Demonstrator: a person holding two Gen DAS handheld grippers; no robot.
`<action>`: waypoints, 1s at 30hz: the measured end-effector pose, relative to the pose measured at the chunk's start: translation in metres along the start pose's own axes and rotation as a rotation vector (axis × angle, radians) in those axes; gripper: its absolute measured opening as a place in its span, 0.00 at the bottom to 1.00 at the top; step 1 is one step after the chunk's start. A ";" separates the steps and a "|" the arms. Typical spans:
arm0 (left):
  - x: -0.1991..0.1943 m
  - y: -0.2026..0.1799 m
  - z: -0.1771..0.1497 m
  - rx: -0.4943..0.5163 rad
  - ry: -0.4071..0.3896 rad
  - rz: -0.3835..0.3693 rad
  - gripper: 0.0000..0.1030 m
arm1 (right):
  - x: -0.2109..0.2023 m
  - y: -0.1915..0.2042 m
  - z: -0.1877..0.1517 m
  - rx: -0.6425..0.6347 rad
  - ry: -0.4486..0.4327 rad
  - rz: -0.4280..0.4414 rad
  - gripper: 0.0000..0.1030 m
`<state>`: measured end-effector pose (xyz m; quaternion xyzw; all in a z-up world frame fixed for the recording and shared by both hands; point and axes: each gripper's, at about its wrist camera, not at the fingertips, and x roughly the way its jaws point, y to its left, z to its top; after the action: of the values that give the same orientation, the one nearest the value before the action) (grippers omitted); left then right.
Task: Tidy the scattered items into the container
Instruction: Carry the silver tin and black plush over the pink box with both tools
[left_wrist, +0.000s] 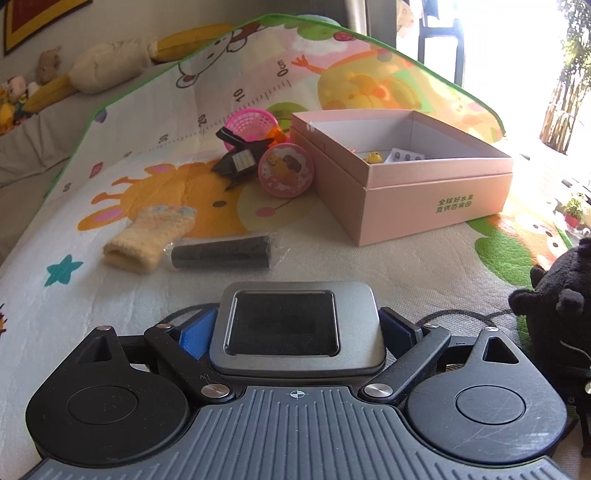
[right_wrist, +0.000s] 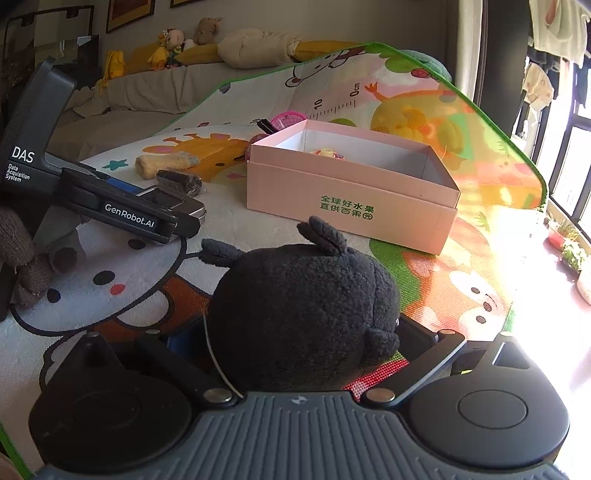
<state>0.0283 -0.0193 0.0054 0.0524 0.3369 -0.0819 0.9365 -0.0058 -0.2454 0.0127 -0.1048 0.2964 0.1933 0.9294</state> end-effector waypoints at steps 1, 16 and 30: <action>-0.005 -0.002 -0.003 0.003 0.001 -0.011 0.92 | -0.002 0.000 0.000 -0.001 -0.012 0.005 0.99; -0.021 -0.021 -0.019 0.046 0.032 -0.096 0.94 | -0.010 -0.007 0.006 0.011 0.012 0.012 0.86; -0.058 -0.047 0.034 0.233 -0.123 -0.215 0.92 | -0.046 -0.039 0.024 0.037 0.059 0.074 0.85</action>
<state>-0.0029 -0.0639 0.0666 0.1193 0.2708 -0.2233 0.9287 -0.0114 -0.2863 0.0623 -0.0824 0.3309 0.2187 0.9143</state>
